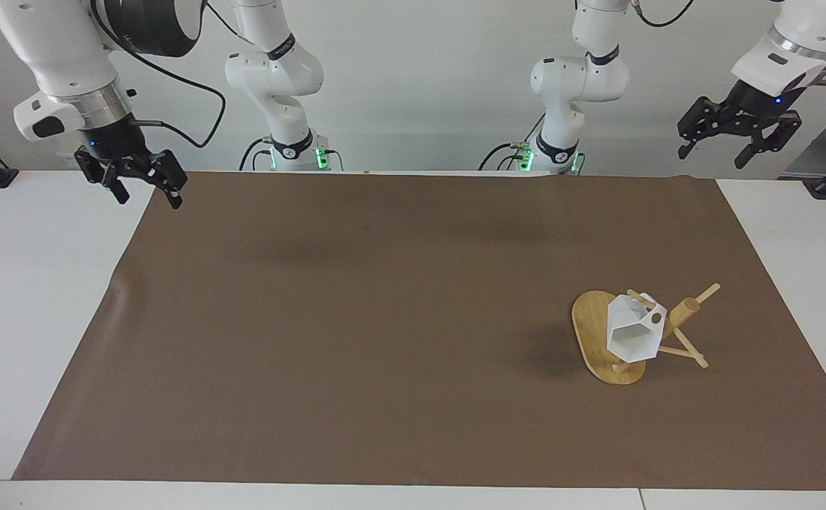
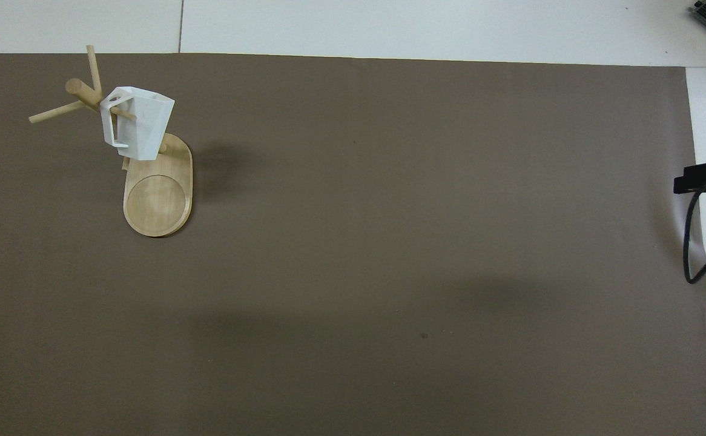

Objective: Hang cup on rack

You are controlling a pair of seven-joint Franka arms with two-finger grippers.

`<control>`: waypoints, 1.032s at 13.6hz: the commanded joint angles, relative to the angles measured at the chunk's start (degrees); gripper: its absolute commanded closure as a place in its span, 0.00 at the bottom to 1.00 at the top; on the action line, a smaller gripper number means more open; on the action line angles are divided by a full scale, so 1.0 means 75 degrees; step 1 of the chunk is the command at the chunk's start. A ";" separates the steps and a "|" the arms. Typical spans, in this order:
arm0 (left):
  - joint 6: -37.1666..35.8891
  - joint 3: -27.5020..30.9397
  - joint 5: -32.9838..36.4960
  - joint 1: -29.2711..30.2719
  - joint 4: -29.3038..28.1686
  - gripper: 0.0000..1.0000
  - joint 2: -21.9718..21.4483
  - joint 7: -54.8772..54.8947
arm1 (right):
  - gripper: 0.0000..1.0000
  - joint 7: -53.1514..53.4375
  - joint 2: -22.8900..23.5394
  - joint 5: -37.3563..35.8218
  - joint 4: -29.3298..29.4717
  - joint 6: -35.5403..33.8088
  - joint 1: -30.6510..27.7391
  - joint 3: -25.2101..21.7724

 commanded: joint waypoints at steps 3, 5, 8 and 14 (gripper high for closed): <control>0.0302 -0.0154 0.0018 0.0058 0.0045 0.00 0.0126 -0.0324 | 0.00 -0.0206 -0.0127 0.0158 -0.0100 -0.0085 -0.0070 0.0032; 0.0433 -0.0434 0.0006 0.0234 -0.0097 0.00 0.0067 -0.0336 | 0.00 -0.0217 -0.0127 0.0158 -0.0101 -0.0085 -0.0070 0.0032; 0.0363 -0.0588 -0.0017 0.0468 -0.0109 0.00 0.0043 -0.0336 | 0.00 -0.0217 -0.0127 0.0158 -0.0100 -0.0085 -0.0070 0.0032; 0.0374 -0.0809 -0.0029 0.0832 -0.0109 0.00 0.0043 -0.0266 | 0.00 -0.0206 -0.0127 0.0158 -0.0100 -0.0097 -0.0070 0.0032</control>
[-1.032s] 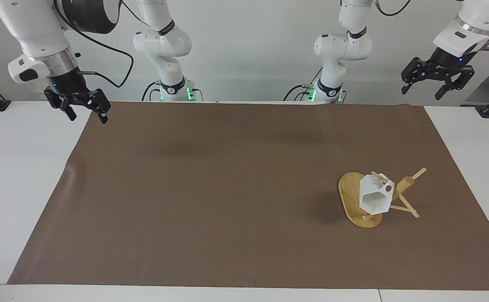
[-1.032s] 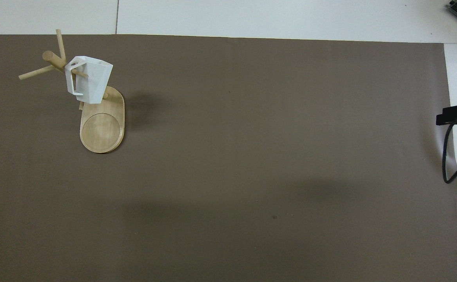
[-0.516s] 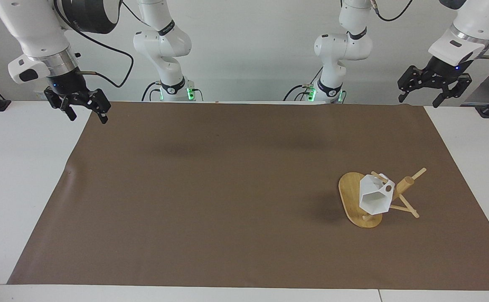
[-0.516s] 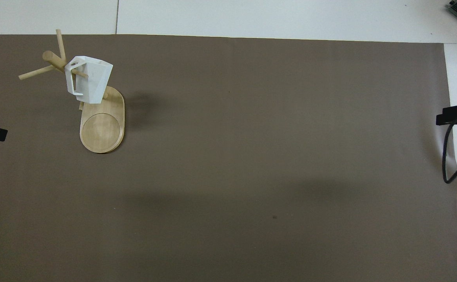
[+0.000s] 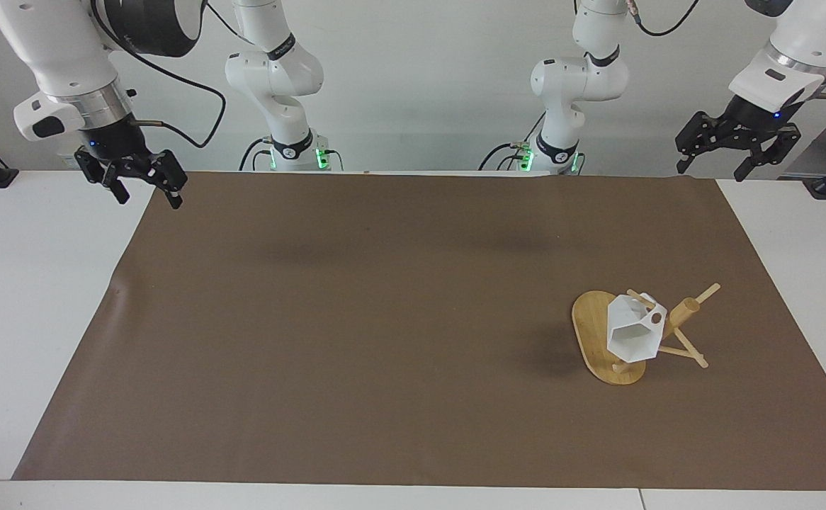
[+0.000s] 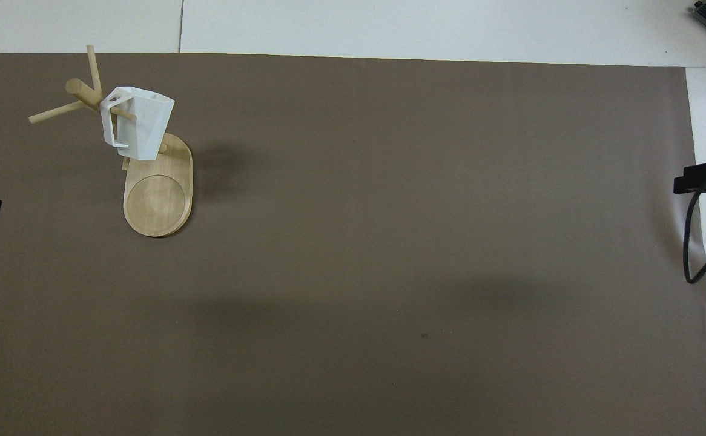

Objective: Hang cup on rack

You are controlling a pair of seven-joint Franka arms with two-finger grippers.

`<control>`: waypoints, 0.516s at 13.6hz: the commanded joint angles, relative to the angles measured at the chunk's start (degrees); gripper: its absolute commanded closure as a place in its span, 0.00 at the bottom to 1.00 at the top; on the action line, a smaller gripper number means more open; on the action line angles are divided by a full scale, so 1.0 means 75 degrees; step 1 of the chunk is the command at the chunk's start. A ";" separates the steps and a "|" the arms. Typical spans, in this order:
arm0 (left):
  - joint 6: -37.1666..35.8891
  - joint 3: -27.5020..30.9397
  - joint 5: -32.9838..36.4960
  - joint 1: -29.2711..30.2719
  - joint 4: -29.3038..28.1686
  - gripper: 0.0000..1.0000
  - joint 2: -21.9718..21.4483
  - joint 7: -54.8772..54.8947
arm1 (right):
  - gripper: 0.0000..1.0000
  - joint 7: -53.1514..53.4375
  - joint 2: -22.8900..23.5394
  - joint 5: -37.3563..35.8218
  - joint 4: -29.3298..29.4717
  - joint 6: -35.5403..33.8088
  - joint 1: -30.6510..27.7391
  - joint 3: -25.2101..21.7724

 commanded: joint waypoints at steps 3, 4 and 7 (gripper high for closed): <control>0.0112 -0.0407 -0.0017 0.0391 -0.0138 0.00 -0.0093 0.0039 | 0.00 -0.0217 -0.0127 0.0158 -0.0100 -0.0096 -0.0070 0.0032; 0.0112 -0.0443 -0.0005 0.0403 -0.0138 0.00 -0.0093 0.0074 | 0.00 -0.0206 -0.0127 0.0158 -0.0100 -0.0085 -0.0070 0.0032; 0.0124 -0.0513 0.0006 0.0403 -0.0138 0.00 -0.0093 0.0168 | 0.00 -0.0206 -0.0127 0.0158 -0.0100 -0.0085 -0.0070 0.0032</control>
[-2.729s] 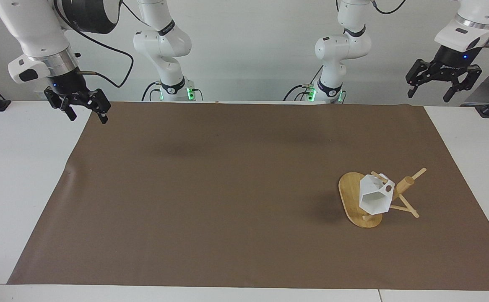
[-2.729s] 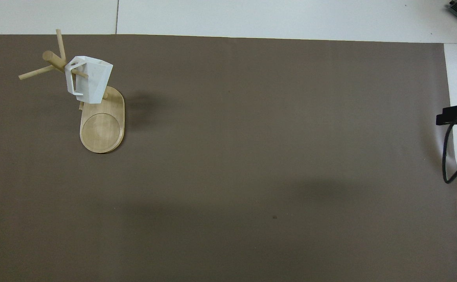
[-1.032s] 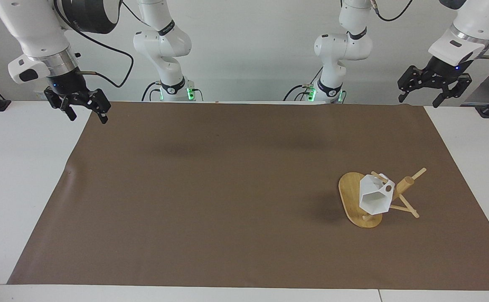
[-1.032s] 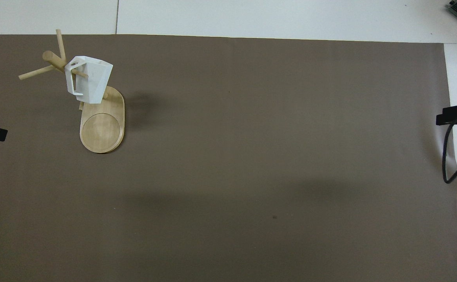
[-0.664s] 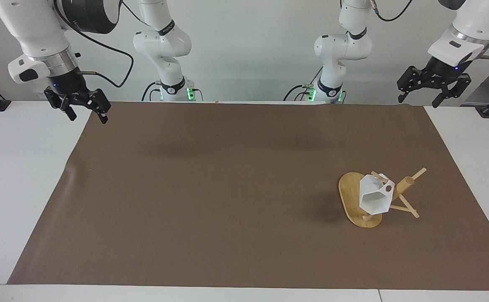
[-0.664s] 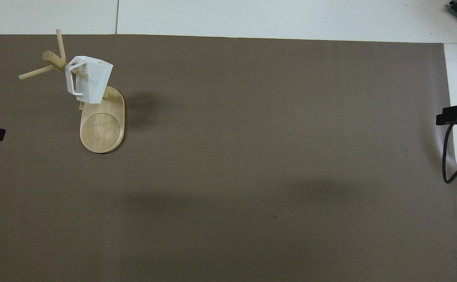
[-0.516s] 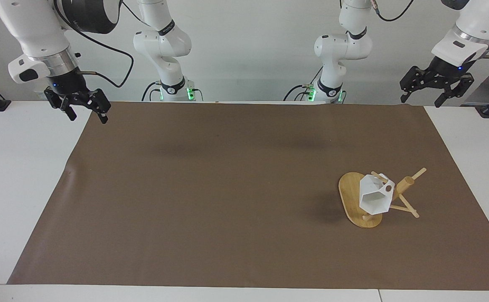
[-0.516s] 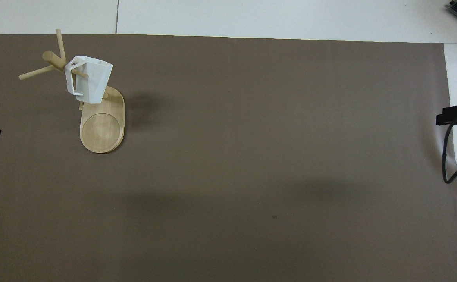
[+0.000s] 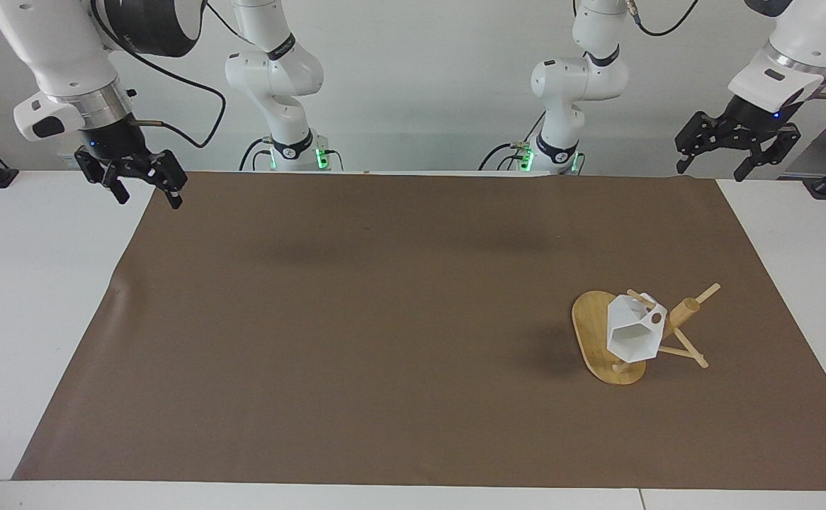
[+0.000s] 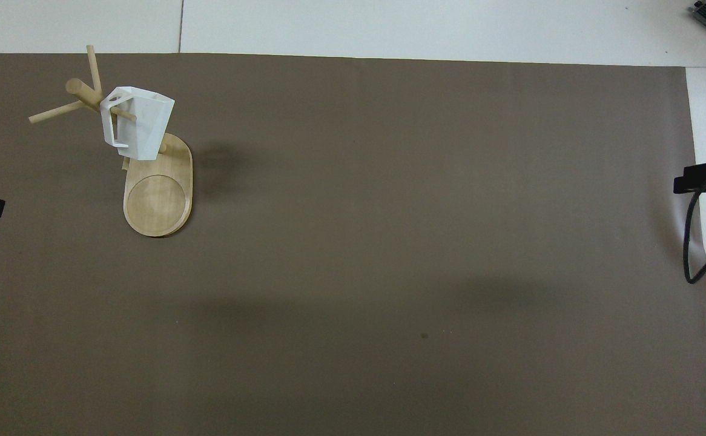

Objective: Hang cup on rack

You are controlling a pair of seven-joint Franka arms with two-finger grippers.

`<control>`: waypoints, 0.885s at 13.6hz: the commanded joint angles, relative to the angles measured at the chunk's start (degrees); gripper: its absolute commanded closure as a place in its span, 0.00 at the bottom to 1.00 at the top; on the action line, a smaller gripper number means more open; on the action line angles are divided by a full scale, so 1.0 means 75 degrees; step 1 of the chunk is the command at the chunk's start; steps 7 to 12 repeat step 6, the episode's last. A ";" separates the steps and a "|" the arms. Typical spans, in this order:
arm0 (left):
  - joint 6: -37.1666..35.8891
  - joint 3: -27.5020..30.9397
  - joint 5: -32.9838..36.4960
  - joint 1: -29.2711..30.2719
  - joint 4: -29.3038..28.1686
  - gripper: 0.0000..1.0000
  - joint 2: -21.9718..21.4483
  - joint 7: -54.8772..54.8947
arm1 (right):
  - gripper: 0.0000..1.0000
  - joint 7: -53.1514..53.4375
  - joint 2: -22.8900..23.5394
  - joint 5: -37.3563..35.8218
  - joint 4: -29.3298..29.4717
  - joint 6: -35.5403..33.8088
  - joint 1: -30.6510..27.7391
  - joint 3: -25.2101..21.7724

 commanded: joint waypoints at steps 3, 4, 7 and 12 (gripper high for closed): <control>0.0124 -0.0158 0.0006 0.0120 -0.0149 0.00 -0.0117 0.0134 | 0.00 -0.0217 -0.0127 0.0147 -0.0100 -0.0096 -0.0070 0.0032; 0.0124 -0.0158 0.0006 0.0119 -0.0149 0.00 -0.0151 0.0134 | 0.00 -0.0206 -0.0127 0.0158 -0.0100 -0.0085 -0.0070 0.0032; 0.0112 -0.0158 0.0018 0.0119 -0.0161 0.00 -0.0164 0.0134 | 0.00 -0.0206 -0.0127 0.0147 -0.0100 -0.0085 -0.0070 0.0032; 0.0112 -0.0158 0.0018 0.0119 -0.0161 0.00 -0.0164 0.0134 | 0.00 -0.0206 -0.0127 0.0147 -0.0100 -0.0085 -0.0070 0.0032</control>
